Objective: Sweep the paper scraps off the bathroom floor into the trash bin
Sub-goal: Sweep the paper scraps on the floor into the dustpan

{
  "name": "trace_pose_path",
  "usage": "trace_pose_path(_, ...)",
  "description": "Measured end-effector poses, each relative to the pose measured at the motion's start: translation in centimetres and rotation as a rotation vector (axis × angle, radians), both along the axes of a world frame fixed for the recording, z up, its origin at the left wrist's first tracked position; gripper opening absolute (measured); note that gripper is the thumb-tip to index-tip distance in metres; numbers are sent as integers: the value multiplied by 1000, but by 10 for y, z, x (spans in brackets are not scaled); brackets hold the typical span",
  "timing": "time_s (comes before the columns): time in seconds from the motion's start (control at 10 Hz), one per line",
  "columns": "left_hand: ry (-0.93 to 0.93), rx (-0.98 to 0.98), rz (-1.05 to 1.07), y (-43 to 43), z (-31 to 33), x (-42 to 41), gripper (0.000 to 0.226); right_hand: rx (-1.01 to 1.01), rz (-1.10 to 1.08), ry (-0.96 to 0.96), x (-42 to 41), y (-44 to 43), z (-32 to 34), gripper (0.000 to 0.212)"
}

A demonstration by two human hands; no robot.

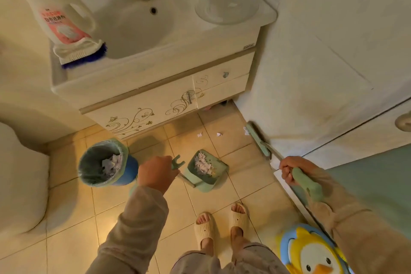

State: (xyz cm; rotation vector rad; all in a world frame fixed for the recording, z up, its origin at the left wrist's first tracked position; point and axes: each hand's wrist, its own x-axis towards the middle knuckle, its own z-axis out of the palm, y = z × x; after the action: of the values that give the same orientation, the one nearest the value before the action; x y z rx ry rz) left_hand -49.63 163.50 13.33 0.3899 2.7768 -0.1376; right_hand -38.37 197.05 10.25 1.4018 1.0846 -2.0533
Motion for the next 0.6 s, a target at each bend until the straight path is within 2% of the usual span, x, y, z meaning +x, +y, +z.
trace_pose_path(0.1,18,-26,34,10,-2,-3,31,-122,14,13,-24,10,12,10)
trace_pose_path(0.2,40,-55,48,16,-1,-5,30,-47,103,31,-42,12,19,17)
trace_pose_path(0.3,49,-114,45,19,-1,-7,31,209,303,78,-45,17,19,25)
trace_pose_path(0.4,36,-132,40,22,-5,-10,32,270,434,125,-42,27,25,22)
trace_pose_path(0.6,32,-90,41,27,-4,-20,32,285,1123,-355,-52,22,17,24)
